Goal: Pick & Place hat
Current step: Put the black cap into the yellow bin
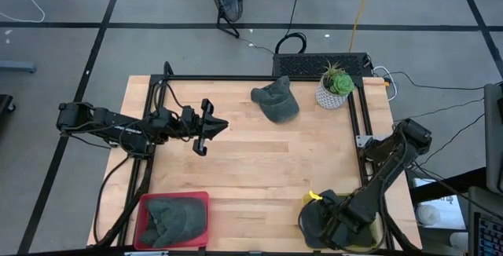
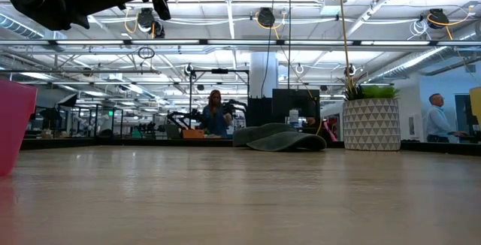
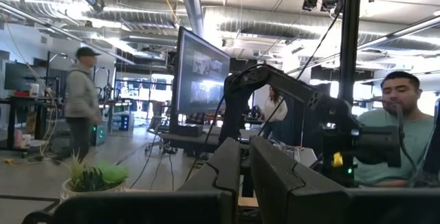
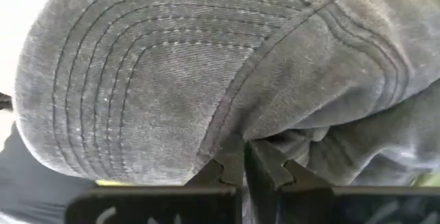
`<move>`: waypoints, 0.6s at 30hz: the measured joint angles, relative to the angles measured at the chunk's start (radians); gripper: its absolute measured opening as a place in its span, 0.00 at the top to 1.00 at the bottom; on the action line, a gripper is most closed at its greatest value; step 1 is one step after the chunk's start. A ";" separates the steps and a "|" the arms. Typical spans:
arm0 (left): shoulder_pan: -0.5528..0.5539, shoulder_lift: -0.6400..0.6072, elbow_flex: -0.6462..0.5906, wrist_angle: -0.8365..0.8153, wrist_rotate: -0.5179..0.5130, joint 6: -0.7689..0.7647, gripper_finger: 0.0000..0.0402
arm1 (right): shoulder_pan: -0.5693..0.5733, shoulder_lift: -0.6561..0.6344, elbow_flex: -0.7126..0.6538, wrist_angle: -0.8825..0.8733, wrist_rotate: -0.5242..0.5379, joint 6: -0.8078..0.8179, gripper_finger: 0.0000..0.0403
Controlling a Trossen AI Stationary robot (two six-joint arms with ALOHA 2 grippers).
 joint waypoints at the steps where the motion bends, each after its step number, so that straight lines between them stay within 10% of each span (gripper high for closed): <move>1: 0.000 0.000 0.000 0.000 0.000 0.000 0.91 | 0.000 0.000 -0.017 0.013 0.000 0.000 1.00; 18: 0.000 0.000 0.000 0.000 0.000 0.003 0.91 | 0.002 -0.070 -0.044 -0.145 -0.011 -0.029 0.98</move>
